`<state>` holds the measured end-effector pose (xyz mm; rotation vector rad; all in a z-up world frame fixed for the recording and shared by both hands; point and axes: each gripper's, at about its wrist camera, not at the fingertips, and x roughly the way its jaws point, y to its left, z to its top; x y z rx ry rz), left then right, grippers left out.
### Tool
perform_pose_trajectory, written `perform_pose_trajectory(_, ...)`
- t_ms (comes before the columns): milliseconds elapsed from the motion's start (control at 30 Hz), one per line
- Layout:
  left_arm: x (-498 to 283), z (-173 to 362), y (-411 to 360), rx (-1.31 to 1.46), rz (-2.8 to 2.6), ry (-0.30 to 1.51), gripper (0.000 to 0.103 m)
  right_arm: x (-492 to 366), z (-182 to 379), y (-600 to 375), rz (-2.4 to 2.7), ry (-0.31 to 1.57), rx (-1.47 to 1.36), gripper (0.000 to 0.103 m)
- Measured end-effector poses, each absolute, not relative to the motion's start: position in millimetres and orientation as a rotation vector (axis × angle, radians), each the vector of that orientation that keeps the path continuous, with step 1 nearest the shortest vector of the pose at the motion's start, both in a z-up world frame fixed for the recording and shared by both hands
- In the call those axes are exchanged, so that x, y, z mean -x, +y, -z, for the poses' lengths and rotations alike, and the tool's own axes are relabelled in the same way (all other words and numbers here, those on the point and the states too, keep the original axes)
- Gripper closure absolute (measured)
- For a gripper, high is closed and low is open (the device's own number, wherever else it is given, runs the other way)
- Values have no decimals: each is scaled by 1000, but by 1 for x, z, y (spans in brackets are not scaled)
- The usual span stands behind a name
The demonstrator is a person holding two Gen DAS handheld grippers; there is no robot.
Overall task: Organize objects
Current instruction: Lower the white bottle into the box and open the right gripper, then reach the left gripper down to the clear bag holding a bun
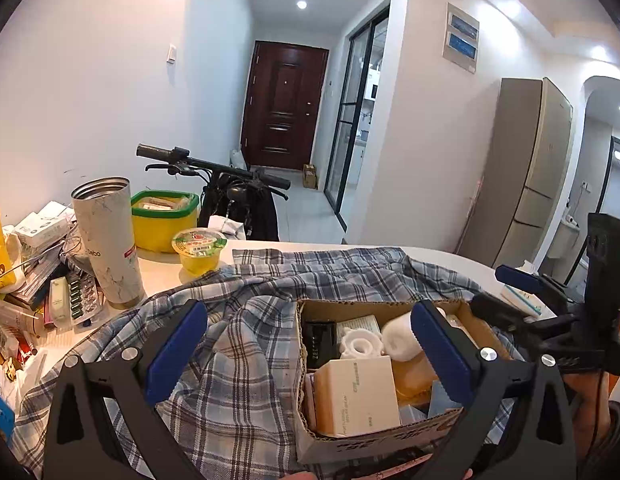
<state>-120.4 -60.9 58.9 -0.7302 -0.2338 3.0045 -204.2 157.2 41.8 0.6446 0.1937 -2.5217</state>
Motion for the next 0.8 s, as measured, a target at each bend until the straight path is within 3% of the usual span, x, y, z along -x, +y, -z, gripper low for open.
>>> perform_pose_trajectory(133, 122, -57, -56, 746, -3006, -201, 0, 198, -41, 141, 2533, 316, -642, 1)
perform_pose_trajectory(533, 119, -58, -53, 727, -2980, -204, 0, 150, -73, 191, 2469, 106, -515, 0)
perform_pose_trajectory(800, 119, -59, -50, 719, -2977, -193, 0, 88, -60, 223, 2405, 101, -446, 0)
